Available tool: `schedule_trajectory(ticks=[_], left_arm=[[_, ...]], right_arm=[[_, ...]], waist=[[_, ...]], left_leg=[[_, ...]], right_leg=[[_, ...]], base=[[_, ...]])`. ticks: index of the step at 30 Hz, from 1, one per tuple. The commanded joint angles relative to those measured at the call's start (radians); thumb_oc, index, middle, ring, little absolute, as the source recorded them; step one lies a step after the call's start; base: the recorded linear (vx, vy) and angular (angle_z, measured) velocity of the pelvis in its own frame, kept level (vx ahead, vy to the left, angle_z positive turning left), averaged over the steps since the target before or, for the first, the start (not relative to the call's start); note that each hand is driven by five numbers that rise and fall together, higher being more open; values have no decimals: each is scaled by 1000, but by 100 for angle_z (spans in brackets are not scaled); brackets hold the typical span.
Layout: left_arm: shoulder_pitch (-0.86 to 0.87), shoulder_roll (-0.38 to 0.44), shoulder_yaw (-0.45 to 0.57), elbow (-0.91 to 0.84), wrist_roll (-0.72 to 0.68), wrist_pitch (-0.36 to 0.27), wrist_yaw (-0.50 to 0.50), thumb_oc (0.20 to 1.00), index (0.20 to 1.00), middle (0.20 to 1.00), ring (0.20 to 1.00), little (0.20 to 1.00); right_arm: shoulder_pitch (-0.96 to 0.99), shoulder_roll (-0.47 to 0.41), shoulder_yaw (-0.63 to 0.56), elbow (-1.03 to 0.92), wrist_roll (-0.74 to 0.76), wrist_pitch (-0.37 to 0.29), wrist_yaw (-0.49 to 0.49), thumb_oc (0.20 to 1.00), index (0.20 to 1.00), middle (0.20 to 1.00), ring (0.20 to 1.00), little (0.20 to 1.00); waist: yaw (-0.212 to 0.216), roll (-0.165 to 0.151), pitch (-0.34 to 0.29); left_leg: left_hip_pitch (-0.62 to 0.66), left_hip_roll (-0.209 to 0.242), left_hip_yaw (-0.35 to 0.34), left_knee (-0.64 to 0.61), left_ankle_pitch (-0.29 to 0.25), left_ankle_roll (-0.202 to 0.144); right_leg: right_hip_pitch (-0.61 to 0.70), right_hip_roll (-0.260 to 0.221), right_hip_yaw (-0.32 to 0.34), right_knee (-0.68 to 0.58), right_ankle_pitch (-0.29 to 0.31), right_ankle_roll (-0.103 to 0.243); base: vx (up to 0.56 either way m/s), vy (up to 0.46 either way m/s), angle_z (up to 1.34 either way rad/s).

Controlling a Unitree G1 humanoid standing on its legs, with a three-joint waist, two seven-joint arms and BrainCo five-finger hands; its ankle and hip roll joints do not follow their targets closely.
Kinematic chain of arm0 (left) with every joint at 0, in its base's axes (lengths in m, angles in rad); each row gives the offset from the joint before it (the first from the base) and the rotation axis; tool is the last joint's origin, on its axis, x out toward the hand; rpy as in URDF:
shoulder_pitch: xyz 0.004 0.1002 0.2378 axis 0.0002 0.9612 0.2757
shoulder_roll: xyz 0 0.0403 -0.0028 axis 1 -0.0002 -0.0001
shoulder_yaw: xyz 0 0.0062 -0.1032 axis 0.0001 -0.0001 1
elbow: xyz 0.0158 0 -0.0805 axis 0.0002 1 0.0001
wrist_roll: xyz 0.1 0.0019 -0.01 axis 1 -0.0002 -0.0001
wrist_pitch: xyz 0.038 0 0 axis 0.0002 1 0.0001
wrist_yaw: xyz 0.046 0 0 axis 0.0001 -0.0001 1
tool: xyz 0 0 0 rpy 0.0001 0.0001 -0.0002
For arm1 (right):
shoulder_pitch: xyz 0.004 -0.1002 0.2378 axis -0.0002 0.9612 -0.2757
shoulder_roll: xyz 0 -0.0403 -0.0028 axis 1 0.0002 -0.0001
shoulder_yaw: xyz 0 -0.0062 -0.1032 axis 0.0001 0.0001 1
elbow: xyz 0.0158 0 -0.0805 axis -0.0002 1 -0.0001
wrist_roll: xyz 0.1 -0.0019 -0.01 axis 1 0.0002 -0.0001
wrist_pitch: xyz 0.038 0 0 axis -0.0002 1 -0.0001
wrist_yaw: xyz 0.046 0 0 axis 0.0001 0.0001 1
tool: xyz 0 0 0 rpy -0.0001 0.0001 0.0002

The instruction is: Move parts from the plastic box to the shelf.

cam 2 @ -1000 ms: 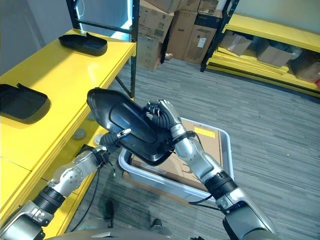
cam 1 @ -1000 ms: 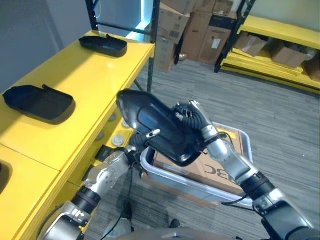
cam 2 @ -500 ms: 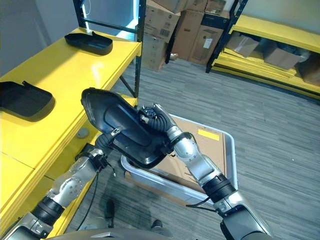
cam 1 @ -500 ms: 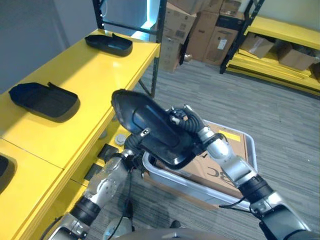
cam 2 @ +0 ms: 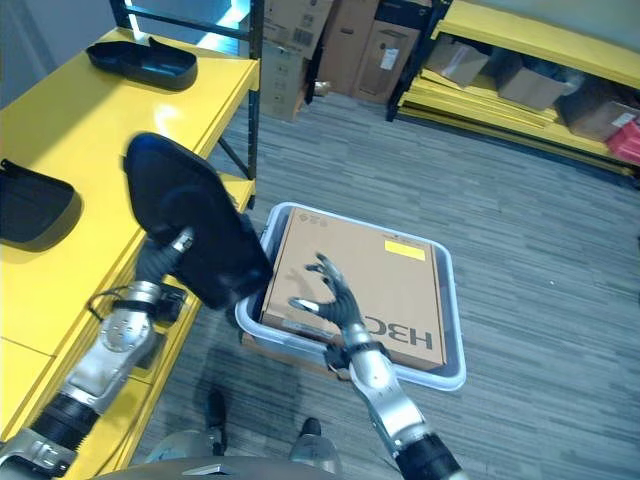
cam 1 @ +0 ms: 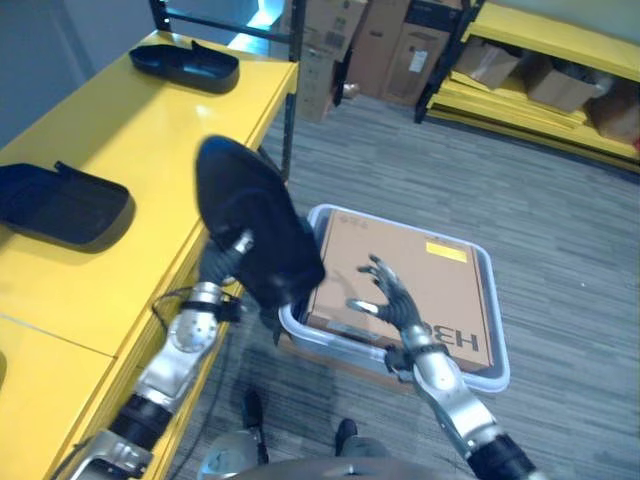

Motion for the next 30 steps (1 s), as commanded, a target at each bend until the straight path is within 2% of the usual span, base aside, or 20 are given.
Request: schedule_trajectory(ticks=[1,2,3,4,5,7,8,10,13,15,16,17,19,21,22,24,26,27,29,30], left_arm=[[-108,-1,17,-46,121,-180,5,200,200,200,200,200],[-121,13,14,-62,128,-193,-19,200,200,200,200,200],[-127,15,9,-65,128,-195,-26,200,200,200,200,200],[-136,17,1,-68,139,-198,-34,200,200,200,200,200],[-156,14,-19,-72,139,-198,-61,200,200,200,200,200],[-188,11,-53,-83,146,-190,-86,200,200,200,200,200],[-194,10,-62,-89,146,-192,-93,200,200,200,200,200],[-212,11,-72,-119,149,-176,-114,200,200,200,200,200],[-216,13,-72,-141,114,-162,-143,200,200,200,200,200],[-195,6,-41,-188,22,-118,-195,200,200,200,200,200],[-182,4,-32,-201,19,-113,-204,200,200,200,200,200],[-167,-1,-22,-218,28,-109,-213,200,200,200,200,200],[-148,-9,-4,-252,27,-92,-223,200,200,200,200,200],[-135,-14,26,-278,-6,-75,-251,200,200,200,200,200],[-133,-14,30,-280,-11,-73,-257,200,200,200,200,200],[-118,-11,54,-276,-47,-77,-310,200,200,200,200,200],[-92,-8,65,-274,-43,-89,-313,200,200,200,200,200],[-59,0,67,-278,-11,-111,-292,200,200,200,200,200],[-36,13,71,-279,10,-125,-266,200,200,200,200,200],[-35,25,77,-276,-5,-99,-275,200,200,200,200,200]], right_arm=[[-37,-28,-12,147,35,-44,82,1000,1000,1000,1000,1000],[-9,-20,-16,264,44,-26,136,1000,1000,1000,1000,1000],[-3,-16,-18,291,51,-23,142,1000,1000,1000,1000,1000],[6,-11,-21,323,69,8,168,1000,1000,1000,1000,1000],[29,5,-29,405,72,21,206,1000,1000,1000,1000,1000],[37,27,-25,521,57,26,217,1000,1000,1000,1000,1000],[35,33,-20,556,52,55,241,1000,1000,1000,1000,1000],[14,59,0,700,49,88,296,1000,1000,1000,1000,1000],[-5,80,10,819,36,128,338,1000,1000,1000,1000,1000],[-49,108,12,997,13,221,425,1000,1000,1000,1000,1000],[-63,114,8,1033,31,284,437,1000,1000,1000,1000,1000],[-80,119,-8,1078,75,355,420,1000,1000,1000,1000,1000],[-104,113,-44,1131,108,442,406,1000,1000,1000,1000,1000],[-120,98,-88,1187,34,477,435,1000,1000,1000,1000,1000],[-121,96,-90,1192,21,478,437,1000,1000,1000,1000,1000],[-120,83,-87,1212,-58,454,423,1000,1000,1000,1000,1000],[-127,76,-71,1210,-57,420,395,1000,1000,1000,1000,1000],[-142,66,-65,1198,-22,429,385,1000,1000,1000,1000,1000],[-159,49,-67,1194,-22,459,397,1000,1000,1000,1000,1000],[-158,38,-66,1207,-80,461,410,1000,1000,1000,1000,1000]], waist=[[15,57,-42],[7,55,-39],[4,55,-38],[-2,54,-38],[-17,51,-42],[-31,52,-47],[-32,53,-46],[-18,51,-40],[0,53,-38],[44,67,-30],[60,73,-26],[77,82,-17],[106,98,0],[123,120,16],[124,122,18],[124,134,19],[121,130,14],[116,115,9],[98,102,-11],[72,112,-39]], left_leg=[[118,47,-6,9,-151,-8],[113,49,-31,7,-150,-3],[110,47,-45,6,-151,-1],[109,43,-66,5,-152,2],[108,30,-117,0,-153,4],[96,18,-180,0,-138,0],[96,18,-190,0,-135,-1],[87,15,-210,0,-128,-6],[78,15,-231,3,-117,-20],[57,29,-251,17,-91,-58],[46,35,-251,23,-80,-71],[24,42,-244,30,-60,-87],[-27,50,-229,41,-26,-117],[-88,55,-149,57,7,-143],[-94,59,-130,60,9,-146],[-120,100,9,88,23,-163],[-121,120,49,130,4,-159],[-87,131,63,180,-53,-134],[-30,160,104,220,-107,-114],[42,212,146,218,-129,-138]], right_leg=[[-74,-9,45,70,-30,74],[-75,21,81,80,-52,58],[-75,34,97,82,-59,52],[-74,51,119,84,-68,44],[-70,89,172,85,-81,26],[-72,135,218,93,-91,3],[-71,147,227,99,-99,-5],[-61,162,217,77,-102,-25],[-44,172,201,46,-97,-35],[-16,174,168,-3,-83,-41],[-8,175,156,-13,-82,-45],[3,176,140,-24,-79,-50],[31,173,120,-45,-81,-53],[59,173,74,-66,-82,-54],[62,172,62,-69,-82,-54],[66,162,-33,-73,-80,-52],[53,146,-79,-65,-77,-56],[34,117,-100,-55,-70,-60],[4,80,-138,-45,-57,-62],[1,73,-175,-44,-77,-60]], base=[[28,-9,-17],[22,-38,-28],[38,-58,-21],[82,-77,3],[64,-98,25],[32,-141,118],[-27,-213,146],[-88,-255,62],[-65,-207,38],[-82,-305,56],[-96,-245,47],[-74,-125,30],[-92,-52,36],[-116,-14,50],[-128,-7,78],[-155,14,119],[-191,109,164],[-233,216,124],[-250,333,71],[-143,290,99]])
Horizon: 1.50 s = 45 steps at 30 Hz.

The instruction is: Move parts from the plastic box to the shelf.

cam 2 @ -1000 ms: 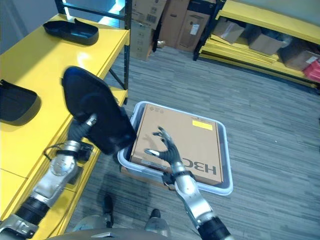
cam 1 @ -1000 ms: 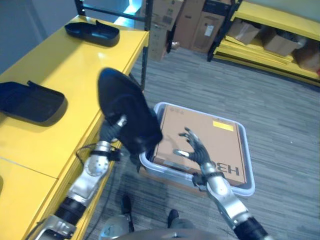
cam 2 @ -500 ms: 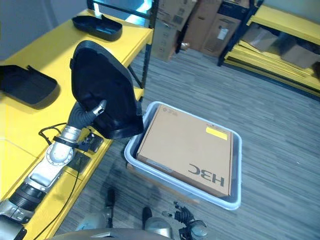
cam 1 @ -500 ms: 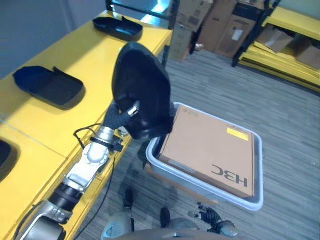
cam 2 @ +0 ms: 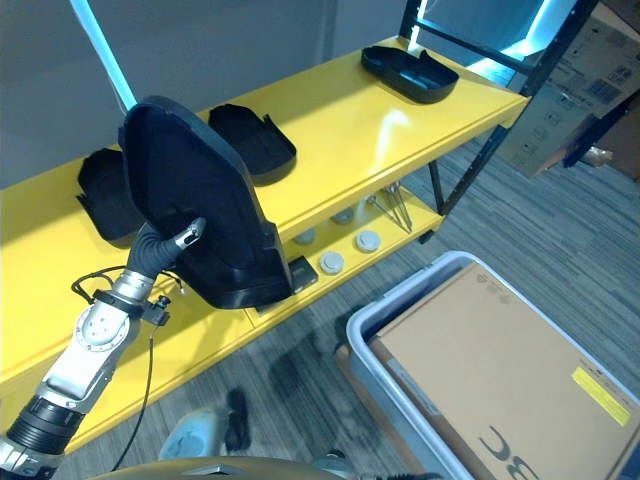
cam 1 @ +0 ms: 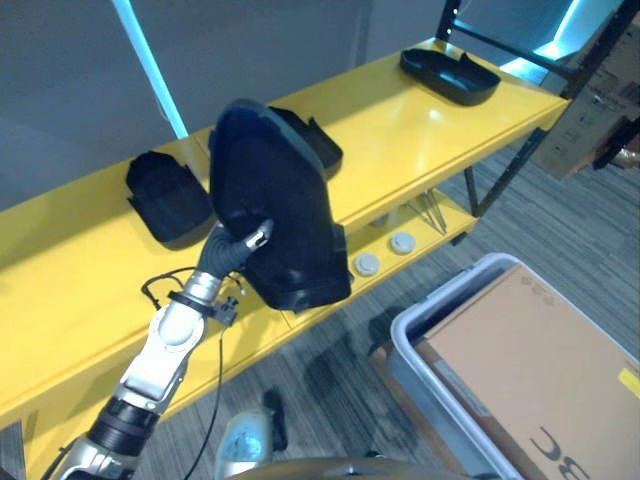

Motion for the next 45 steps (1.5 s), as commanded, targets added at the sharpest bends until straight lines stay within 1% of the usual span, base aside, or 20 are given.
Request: schedule_trajectory(ticks=[1,3,7,10,13,17,19,22,23,29,30,31,33,37,38,39,40,42,44,45], left_arm=[[-66,18,63,-70,-8,-75,36,200,200,200,200,200],[-68,30,33,-53,0,-66,39,200,200,200,200,200],[-46,37,-19,-78,1,-80,37,200,200,200,200,200],[-32,53,-33,-102,-11,-84,22,200,200,200,200,200],[-40,87,-22,-115,-55,-103,-58,200,200,200,200,200],[-66,118,-13,-139,-83,-92,-82,200,200,200,200,200],[-100,124,-34,-123,-126,-93,-78,200,200,200,200,200],[-128,104,-79,-106,-127,-107,-45,200,200,200,200,200],[-134,86,-103,-97,-129,-117,-15,200,200,200,200,200],[-136,76,-74,-84,-84,-63,54,200,200,200,200,200],[-130,69,-44,-88,-103,-59,46,200,200,200,200,200],[-127,65,-20,-94,-90,-54,10,200,200,200,200,200],[-124,74,6,-89,-80,-57,-51,200,200,200,200,200],[-88,66,29,-99,-83,-47,-57,200,200,200,200,200],[-83,63,31,-105,-84,-41,-53,200,200,200,200,200],[-70,54,33,-112,-66,-22,-27,200,200,200,200,200],[-68,49,31,-107,-40,-13,-6,200,200,200,200,200],[-64,48,37,-91,-27,16,17,200,200,200,200,200],[-59,61,56,-77,-27,34,30,200,200,200,200,200],[-61,68,63,-73,-41,42,20,200,200,200,200,200]], right_arm=[[-55,22,-1,122,-48,25,12,1000,1000,1000,1000,1000],[-54,27,13,131,-56,37,8,1000,1000,1000,1000,1000],[-101,28,20,142,-6,-4,-3,1000,1000,1000,1000,1000],[-136,36,13,140,37,-10,-6,1000,1000,1000,1000,1000],[-156,67,-15,109,150,-53,-97,1000,1000,1000,1000,1000],[-162,104,-33,88,52,-83,-235,1000,1000,1000,1000,1000],[-158,112,-26,81,77,-87,-291,1000,1000,1000,1000,1000],[-150,108,-36,73,124,-85,-323,1000,1000,1000,1000,1000],[-135,100,-42,80,147,-69,-310,1000,1000,1000,1000,1000],[-95,99,-39,101,86,15,-210,1000,1000,1000,1000,1000],[-81,95,-34,111,31,-16,-230,1000,1000,1000,1000,1000],[-74,89,-23,129,-86,48,-132,1000,1000,1000,1000,1000],[-67,79,7,173,-102,57,-132,1000,1000,1000,1000,1000],[-60,60,-16,212,56,66,-132,1000,1000,1000,1000,1000],[-60,57,-27,211,70,65,-131,1000,1000,1000,1000,1000],[-63,45,-46,204,70,50,-111,1000,1000,1000,1000,1000],[-68,40,-43,198,45,39,-99,1000,1000,1000,1000,1000],[-80,28,-24,188,7,24,-69,1000,1000,1000,1000,1000],[-91,18,-7,181,-25,24,-42,1000,1000,1000,1000,1000],[-94,18,-5,180,-41,25,-46,1000,1000,1000,1000,1000]], waist=[[-6,34,-46],[-26,57,-76],[-16,86,-107],[7,92,-111],[37,88,-107],[51,88,-100],[35,98,-93],[-17,100,-75],[-42,95,-65],[-47,71,-70],[-37,63,-56],[-22,58,-32],[4,52,-7],[-16,64,-20],[-23,70,-27],[-39,88,-45],[-43,96,-54],[-41,103,-65],[-35,109,-69],[-34,111,-69]], left_leg=[[128,92,-47,-202,62,-91],[212,156,25,-261,106,-136],[254,173,35,-356,158,-170],[242,145,26,-372,131,-153],[236,75,12,-377,78,-103],[247,9,10,-397,40,-47],[242,-3,-6,-403,32,-19],[220,-35,-62,-400,41,14],[220,-68,-121,-399,41,20],[188,-130,-195,-329,15,23],[128,-132,-168,-221,7,12],[50,-120,-158,-93,33,-12],[-38,-108,-189,48,44,-33],[42,12,-143,-66,64,-52],[65,46,-133,-100,91,-64],[126,133,-140,-181,184,-104],[142,165,-182,-200,224,-122],[157,184,-278,-203,251,-136],[163,163,-363,-211,206,-130],[165,155,-369,-212,183,-126]], right_leg=[[-165,130,152,-28,-11,7],[-162,117,88,-33,-7,11],[-145,90,70,-44,5,35],[-132,53,72,-39,18,58],[-129,-16,53,-7,61,110],[-178,-93,36,79,101,124],[-211,-39,94,157,27,102],[-243,137,208,183,-61,48],[-231,204,274,151,-68,25],[-205,210,355,66,-29,12],[-198,182,353,60,-26,3],[-180,164,349,52,-22,-5],[-166,147,350,51,-21,-10],[-164,134,318,55,-28,-1],[-163,131,314,53,-29,0],[-162,121,315,50,-28,7],[-170,111,333,56,-30,11],[-191,96,382,75,-35,18],[-218,77,444,106,-45,36],[-227,68,458,120,-47,45]], base=[[-113,321,140],[-115,325,145],[-50,384,164],[-11,433,67],[20,318,43],[15,278,29],[-14,201,35],[-56,104,36],[25,61,60],[40,-75,33],[-83,-30,10],[-131,-29,11],[-118,49,16],[-4,253,26],[41,561,32],[43,665,28],[29,770,15],[-13,542,-2],[-51,539,-30],[-28,745,-72]])
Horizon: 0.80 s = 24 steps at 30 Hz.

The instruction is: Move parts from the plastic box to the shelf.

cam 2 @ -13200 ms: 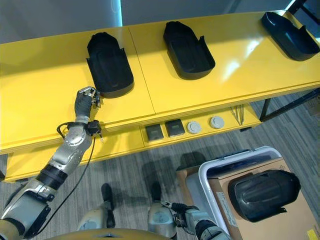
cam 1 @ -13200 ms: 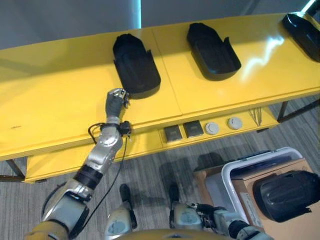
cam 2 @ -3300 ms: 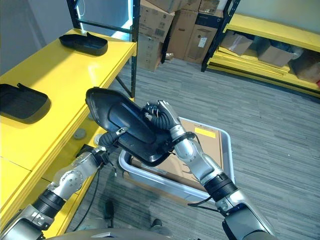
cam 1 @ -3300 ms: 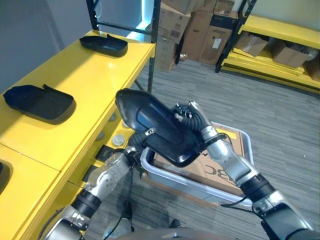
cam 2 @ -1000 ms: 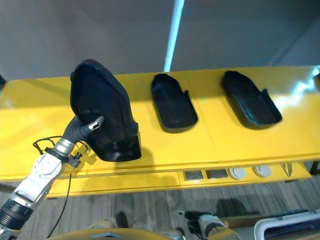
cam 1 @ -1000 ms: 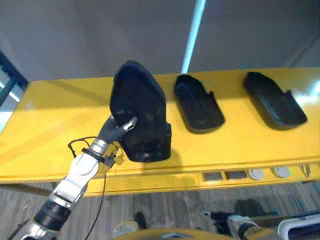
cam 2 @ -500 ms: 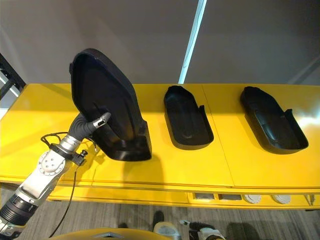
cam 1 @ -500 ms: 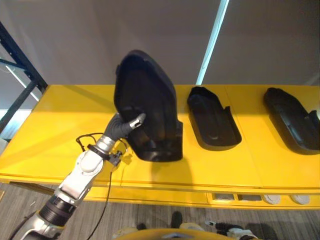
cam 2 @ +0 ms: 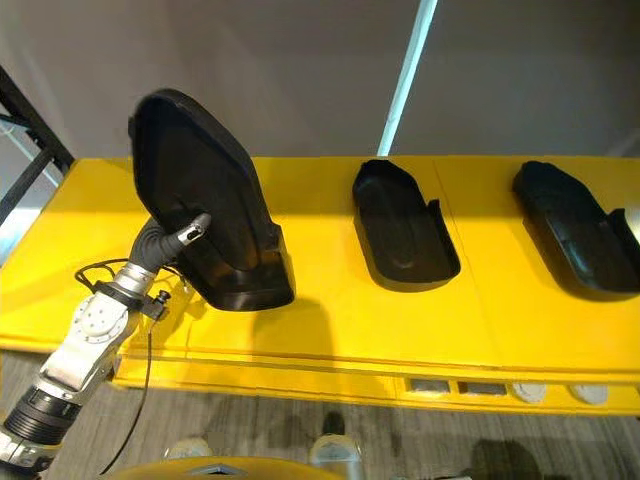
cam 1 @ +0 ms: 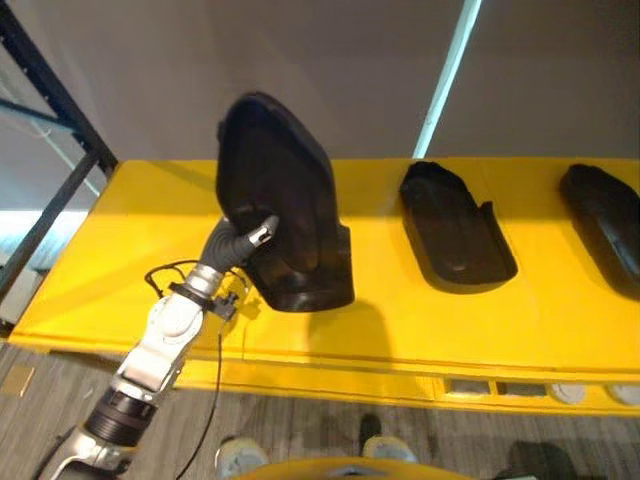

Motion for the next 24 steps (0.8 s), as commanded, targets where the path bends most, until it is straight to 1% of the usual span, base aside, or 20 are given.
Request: schedule_trajectory(ticks=[1,2,3,4,5,6,7,8,9,10,12,14,15,16,17,18,19,22,23,24], left_arm=[[-38,81,72,-67,-34,16,24,200,200,200,200,200],[-42,88,68,-64,-43,28,16,200,200,200,200,200],[-51,105,57,-57,-72,41,-3,200,200,200,200,200],[-65,132,44,-53,-141,69,-23,200,200,200,200,200],[-66,140,44,-52,-145,79,-23,200,200,200,200,200],[-67,141,44,-52,-145,80,-23,200,200,200,200,200],[-66,150,46,-51,-140,96,-26,200,200,200,200,200],[-72,167,55,-2,-166,102,-40,200,200,200,200,200],[-81,167,55,19,-182,100,-48,200,200,200,200,200],[-92,164,51,34,-187,104,-49,200,200,200,200,200],[-115,160,39,48,-199,116,-47,200,200,200,200,200],[-147,142,22,72,-211,132,-54,200,200,200,200,200],[-158,134,20,74,-237,158,-59,200,200,200,200,200],[-178,125,21,79,-307,209,-63,200,200,200,200,200],[-200,121,19,112,-342,268,-58,200,200,200,200,200],[-206,122,19,129,-352,282,-62,200,200,200,200,200],[-232,130,22,215,-354,324,-98,200,200,200,200,200],[-270,149,13,299,-319,349,-130,200,200,200,200,200],[-303,171,1,367,-353,367,-160,200,200,200,200,200],[-318,177,-3,408,-367,370,-184,200,200,200,200,200]], right_arm=[[-38,45,17,54,-76,-20,-27,1000,1000,1000,1000,1000],[-39,45,15,52,-65,-20,-46,1000,1000,1000,1000,1000],[-43,46,9,45,-13,-26,-90,1000,1000,1000,1000,1000],[-53,52,-18,30,89,-40,-131,1000,1000,1000,1000,1000],[-58,57,-33,21,108,-41,-140,1000,1000,1000,1000,1000],[-57,58,-34,20,108,-41,-141,1000,1000,1000,1000,1000],[-63,65,-49,8,107,-39,-143,1000,1000,1000,1000,1000],[-59,87,-39,-29,-9,-81,-163,1000,1000,1000,1000,1000],[-53,93,-21,-42,-46,-100,-178,1000,1000,1000,1000,1000],[-46,101,-5,-53,-55,-109,-195,1000,1000,1000,1000,1000],[-39,113,16,-68,-27,-107,-221,1000,1000,1000,1000,1000],[-16,116,32,-81,32,-95,-244,1000,1000,1000,1000,1000],[-5,116,28,-80,32,-83,-241,1000,1000,1000,1000,1000],[11,117,19,-71,6,-61,-216,1000,1000,1000,1000,1000],[34,113,21,-60,-35,-46,-177,1000,1000,1000,1000,1000],[40,112,22,-57,-47,-46,-168,1000,1000,1000,1000,1000],[61,93,31,-57,-49,-28,-123,1000,1000,1000,1000,1000],[65,73,29,-60,-9,-10,-93,1000,1000,1000,1000,1000],[60,55,26,-62,7,-8,-86,1000,1000,1000,1000,1000],[55,46,24,-64,3,-8,-81,1000,1000,1000,1000,1000]], waist=[[49,1,-50],[49,-1,-48],[49,-5,-45],[50,-15,-40],[52,-20,-37],[54,-21,-37],[56,-25,-34],[47,-10,-36],[42,-8,-44],[38,-5,-49],[29,-5,-54],[8,-8,-61],[2,-12,-66],[-6,-17,-67],[-18,-19,-67],[-21,-20,-67],[-36,-20,-63],[-53,-15,-58],[-65,-9,-51],[-69,-7,-48]], left_leg=[[-4,-123,-6,10,-38,106],[-1,-133,-3,11,-57,112],[2,-157,0,14,-90,125],[9,-189,19,23,-124,138],[14,-202,31,24,-137,143],[15,-203,33,25,-138,144],[22,-215,47,24,-150,148],[35,-225,87,-16,-135,172],[27,-234,93,-35,-122,182],[26,-242,98,-50,-117,191],[26,-257,99,-65,-113,203],[27,-282,82,-89,-109,218],[25,-292,80,-92,-110,222],[21,-302,79,-89,-115,227],[20,-307,84,-88,-117,228],[21,-308,88,-89,-117,228],[24,-310,100,-98,-113,224],[22,-309,110,-107,-107,218],[16,-309,115,-112,-101,213],[11,-310,119,-112,-100,211]], right_leg=[[-40,-103,143,176,-122,66],[-40,-115,148,176,-113,74],[-41,-140,158,167,-79,94],[-57,-183,151,136,7,112],[-69,-199,141,124,42,118],[-69,-200,143,122,44,119],[-83,-213,132,112,75,124],[-90,-158,110,124,28,117],[-93,-133,108,128,6,113],[-93,-112,105,136,-12,109],[-96,-82,110,149,-34,101],[-77,-19,147,138,-66,75],[-69,-9,151,128,-71,69],[-64,-3,162,115,-72,65],[-60,0,177,101,-72,63],[-58,0,177,94,-69,63],[-51,1,190,64,-58,67],[-60,3,205,45,-47,70],[-72,3,214,38,-40,72],[-79,3,219,34,-37,73]], base=[[8,550,-54],[37,498,-33],[31,247,-3],[22,215,-8],[5,124,-11],[-6,79,-16],[-76,271,-26],[-113,349,-37],[-121,357,-48],[-54,173,-43],[-12,121,-20],[24,107,-6],[55,52,1],[73,-12,25],[68,-42,26],[85,-84,11],[63,-65,-10],[21,-22,-7],[-35,23,-5],[-92,60,-12]])
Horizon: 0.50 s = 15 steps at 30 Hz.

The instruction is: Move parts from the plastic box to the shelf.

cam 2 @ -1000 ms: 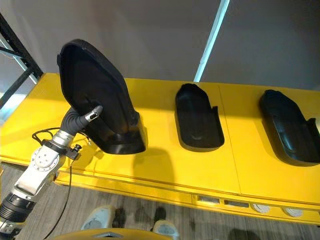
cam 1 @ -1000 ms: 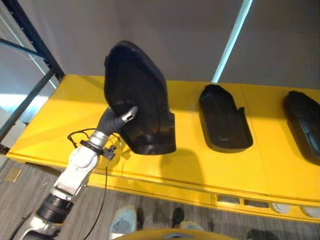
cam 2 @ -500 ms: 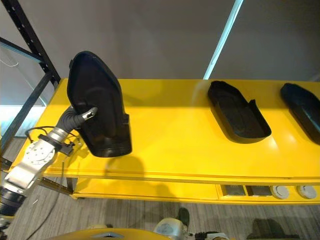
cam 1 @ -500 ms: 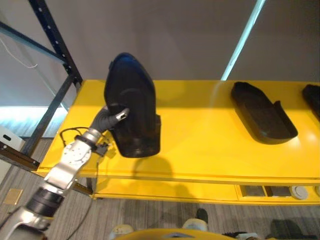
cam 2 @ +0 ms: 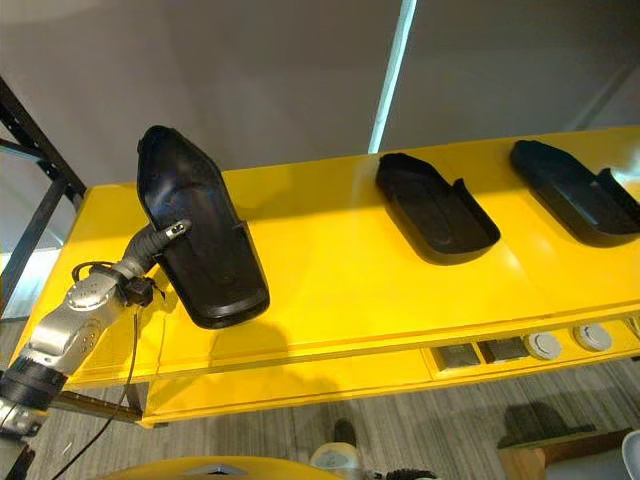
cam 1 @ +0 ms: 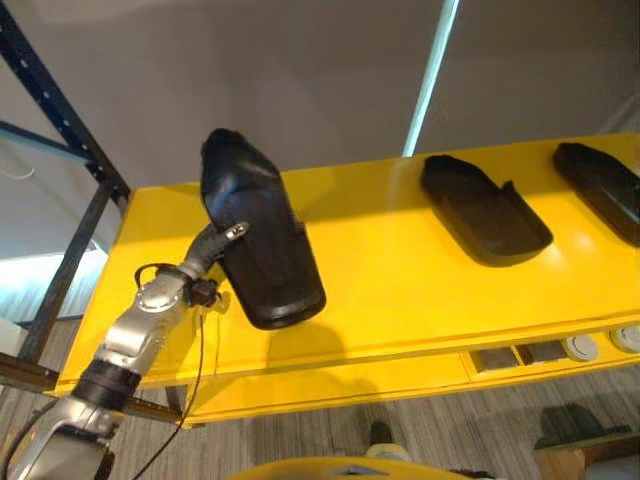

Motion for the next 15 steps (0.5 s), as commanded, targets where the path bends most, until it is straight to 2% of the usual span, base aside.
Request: schedule_trajectory(ticks=[1,4,8,13,15], left_arm=[[-160,89,-23,121,-19,42,-98,200,200,200,200,200],[-242,142,-62,272,12,51,-158,200,200,200,200,200],[-311,196,-100,377,57,61,-258,200,200,200,200,200],[-405,223,-185,486,98,54,-277,200,200,200,200,200],[-415,222,-191,495,116,57,-277,200,200,200,200,200]], right_arm=[[-46,-56,-15,36,3,31,63,1000,1000,1000,1000,1000],[-77,-94,-6,35,-28,17,124,1000,1000,1000,1000,1000],[-86,-109,25,1,-24,0,152,1000,1000,1000,1000,1000],[-127,-130,73,-36,25,-2,162,1000,1000,1000,1000,1000],[-132,-131,78,-39,35,-3,158,1000,1000,1000,1000,1000]], waist=[[-28,20,61],[-51,46,103],[-68,58,126],[-82,68,164],[-82,68,167]], left_leg=[[-105,-95,49,83,-22,112],[-133,-119,52,78,-10,116],[-145,-120,57,68,5,111],[-179,-111,59,69,25,95],[-182,-110,59,70,26,94]], right_leg=[[-63,29,85,75,-75,-7],[-105,34,107,74,-60,-4],[-116,39,121,53,-48,-5],[-135,38,135,30,-37,-10],[-137,36,136,28,-36,-10]], base=[[-113,72,-22],[-101,69,-16],[-32,28,-6],[-62,22,-7],[-18,-9,0]])
